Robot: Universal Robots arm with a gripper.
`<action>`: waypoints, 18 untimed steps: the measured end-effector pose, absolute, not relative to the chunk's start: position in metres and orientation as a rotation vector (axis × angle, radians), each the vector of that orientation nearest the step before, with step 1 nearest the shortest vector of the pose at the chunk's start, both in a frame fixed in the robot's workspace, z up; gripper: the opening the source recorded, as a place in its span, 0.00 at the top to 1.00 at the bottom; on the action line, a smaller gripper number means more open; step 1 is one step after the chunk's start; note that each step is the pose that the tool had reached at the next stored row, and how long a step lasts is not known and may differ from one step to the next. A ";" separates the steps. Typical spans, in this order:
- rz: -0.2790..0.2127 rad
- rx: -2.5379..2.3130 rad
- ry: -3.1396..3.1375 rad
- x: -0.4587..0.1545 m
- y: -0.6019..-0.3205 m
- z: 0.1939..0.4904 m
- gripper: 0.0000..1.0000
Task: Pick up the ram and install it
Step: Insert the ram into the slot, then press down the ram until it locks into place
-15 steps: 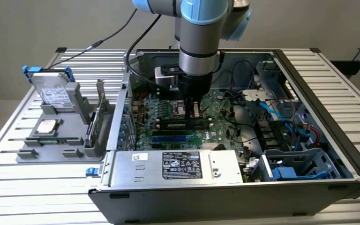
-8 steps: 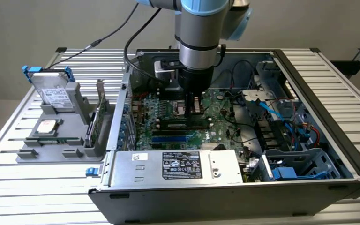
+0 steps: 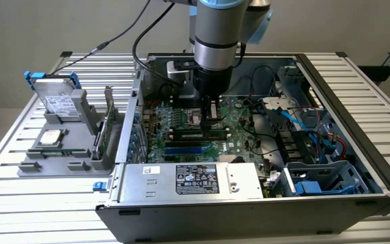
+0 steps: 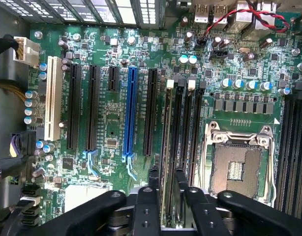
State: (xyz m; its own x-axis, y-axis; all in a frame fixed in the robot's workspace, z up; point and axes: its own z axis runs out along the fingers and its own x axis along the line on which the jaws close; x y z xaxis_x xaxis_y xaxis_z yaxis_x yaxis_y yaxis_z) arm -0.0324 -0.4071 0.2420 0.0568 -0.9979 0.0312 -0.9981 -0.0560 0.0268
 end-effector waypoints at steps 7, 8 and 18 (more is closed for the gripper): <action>0.007 2.253 -2.130 -0.032 -0.407 0.242 0.90; 0.007 2.253 -2.130 -0.032 -0.407 0.242 0.90; 0.007 2.253 -2.130 -0.032 -0.407 0.242 0.90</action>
State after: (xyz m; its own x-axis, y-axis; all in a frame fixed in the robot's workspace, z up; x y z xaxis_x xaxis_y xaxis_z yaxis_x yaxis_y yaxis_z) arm -0.0324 -0.4071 0.2420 0.0569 -0.9979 0.0313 -0.9981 -0.0560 0.0268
